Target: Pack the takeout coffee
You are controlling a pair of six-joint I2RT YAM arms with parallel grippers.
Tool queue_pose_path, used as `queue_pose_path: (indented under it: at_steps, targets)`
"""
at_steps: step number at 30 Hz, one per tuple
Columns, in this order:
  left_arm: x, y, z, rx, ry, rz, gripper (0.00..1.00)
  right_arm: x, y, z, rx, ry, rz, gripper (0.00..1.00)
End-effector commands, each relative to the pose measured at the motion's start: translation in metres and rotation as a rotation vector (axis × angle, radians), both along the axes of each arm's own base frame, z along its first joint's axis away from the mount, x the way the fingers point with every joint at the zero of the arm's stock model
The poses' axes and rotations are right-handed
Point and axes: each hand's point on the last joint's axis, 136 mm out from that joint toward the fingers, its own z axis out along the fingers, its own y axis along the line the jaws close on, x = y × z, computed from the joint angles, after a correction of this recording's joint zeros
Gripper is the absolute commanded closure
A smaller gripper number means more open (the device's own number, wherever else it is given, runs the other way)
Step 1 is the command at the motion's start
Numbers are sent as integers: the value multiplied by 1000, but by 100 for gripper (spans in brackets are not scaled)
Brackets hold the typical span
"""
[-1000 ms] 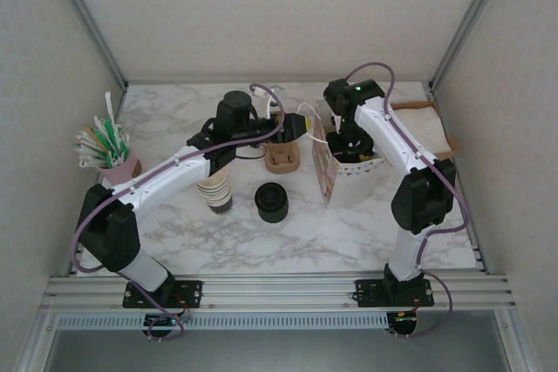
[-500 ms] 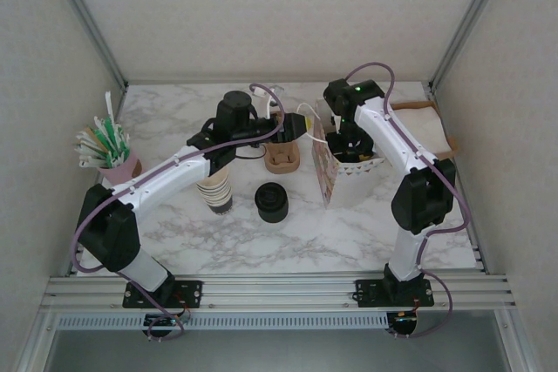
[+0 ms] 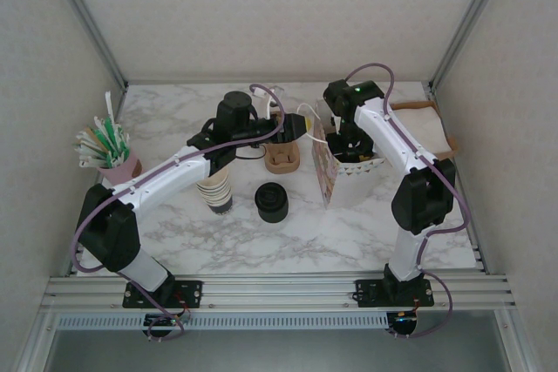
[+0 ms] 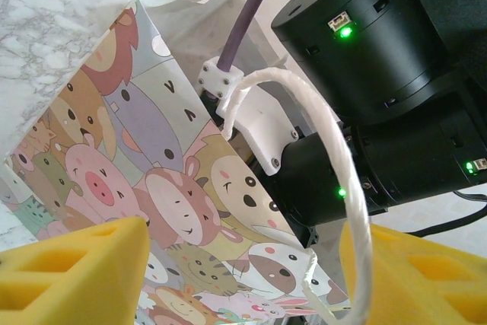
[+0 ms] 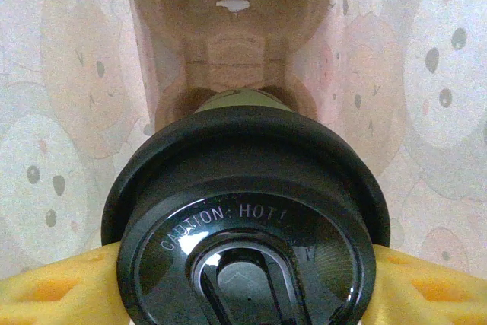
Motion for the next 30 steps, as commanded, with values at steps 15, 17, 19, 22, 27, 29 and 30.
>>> queue_pose_path:
  at_steps: [15,17,19,22,27,29,30]
  targets:
    - [1,4,10,-23,-30,10,33,-2,2,-11,2,35,4,31]
    - [1,4,11,-24,-32,10,33,-2,2,-12,2,37,3,31]
    - [1,3,11,-25,-31,10,33,-2,2,-12,3,38,4,31]
    - [1,4,10,-25,-30,10,33,-2,2,-12,5,38,4,31]
    - [1,3,10,-25,-30,10,33,-2,3,-14,4,42,5,31]
    - [1,3,10,-24,-29,10,33,-2,2,-13,5,40,4,31]
    - [1,3,11,-25,-31,10,33,-2,3,-13,6,40,5,31]
